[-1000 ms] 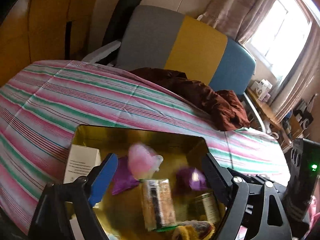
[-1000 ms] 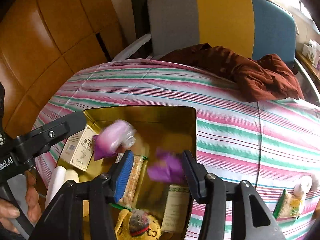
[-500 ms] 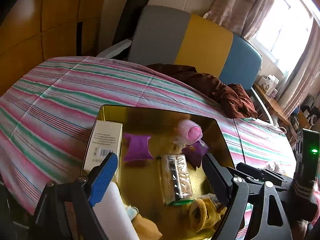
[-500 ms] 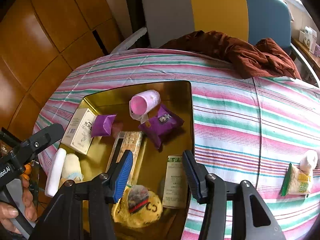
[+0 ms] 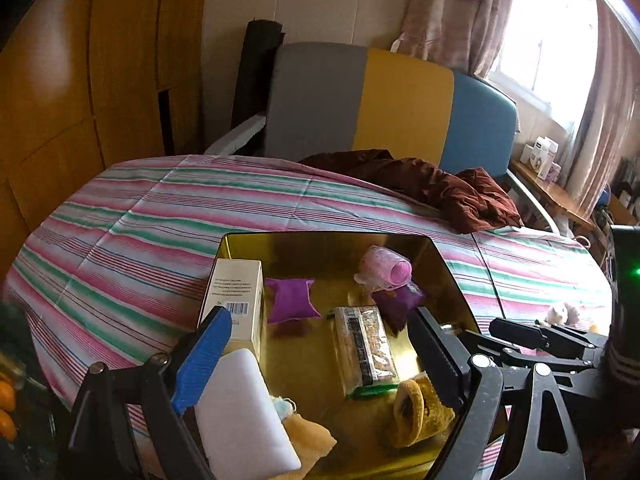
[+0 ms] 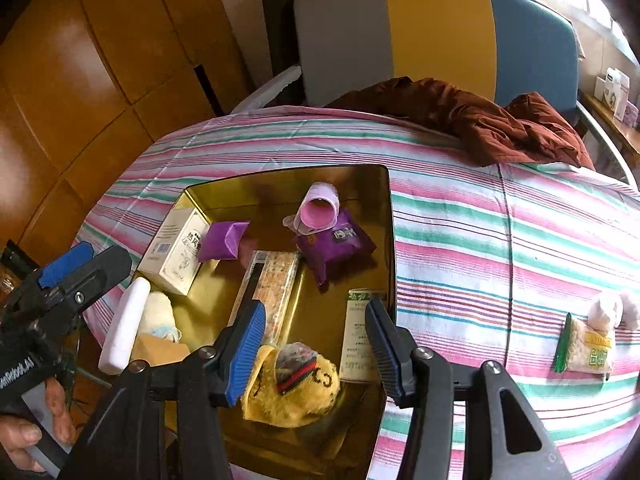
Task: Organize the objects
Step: 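Lift both open tools up away from the tray, then move both open tools over the snack bag and cotton bags on the cover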
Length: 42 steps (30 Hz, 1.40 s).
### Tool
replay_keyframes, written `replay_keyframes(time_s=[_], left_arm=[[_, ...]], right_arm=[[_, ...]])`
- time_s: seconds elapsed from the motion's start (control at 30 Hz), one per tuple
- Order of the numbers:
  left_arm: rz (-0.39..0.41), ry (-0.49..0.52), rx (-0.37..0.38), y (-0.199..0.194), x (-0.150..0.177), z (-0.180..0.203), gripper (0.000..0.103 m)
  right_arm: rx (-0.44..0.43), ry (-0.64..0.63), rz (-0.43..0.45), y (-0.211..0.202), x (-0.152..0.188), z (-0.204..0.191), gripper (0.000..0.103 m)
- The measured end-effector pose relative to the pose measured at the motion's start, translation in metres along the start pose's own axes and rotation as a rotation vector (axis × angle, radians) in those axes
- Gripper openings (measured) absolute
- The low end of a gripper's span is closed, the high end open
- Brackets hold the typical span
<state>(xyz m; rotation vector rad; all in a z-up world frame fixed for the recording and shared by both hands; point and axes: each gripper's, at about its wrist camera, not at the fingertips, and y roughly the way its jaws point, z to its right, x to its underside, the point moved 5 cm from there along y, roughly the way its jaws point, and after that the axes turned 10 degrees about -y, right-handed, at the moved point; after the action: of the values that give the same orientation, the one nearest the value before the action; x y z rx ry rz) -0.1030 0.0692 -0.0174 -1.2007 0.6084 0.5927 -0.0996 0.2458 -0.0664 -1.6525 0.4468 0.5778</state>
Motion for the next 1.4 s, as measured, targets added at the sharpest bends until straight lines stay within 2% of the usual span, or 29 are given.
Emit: replay_keyframes(time_s=[0.4,0.77,1.2,1.4], left_arm=[[0.010,0.022,-0.007,-0.007,0.011,0.005,0.092],[0.011,0.062,0.015,-0.012,0.017,0.020,0.092],[-0.019,0.142,0.042,-0.009,0.031,0.048,0.092],[-0.018,0.192,0.060,-0.010,0.034,0.064,0.092]], right_arm=[[0.029,-0.006,0.024,-0.012,0.007,-0.004,0.053],[0.040,0.036,0.028,-0.019,0.019,0.009,0.053],[0.087,0.110,0.029,-0.034,0.039,0.047,0.053],[0.150,0.172,0.021,-0.048,0.052,0.085,0.053]])
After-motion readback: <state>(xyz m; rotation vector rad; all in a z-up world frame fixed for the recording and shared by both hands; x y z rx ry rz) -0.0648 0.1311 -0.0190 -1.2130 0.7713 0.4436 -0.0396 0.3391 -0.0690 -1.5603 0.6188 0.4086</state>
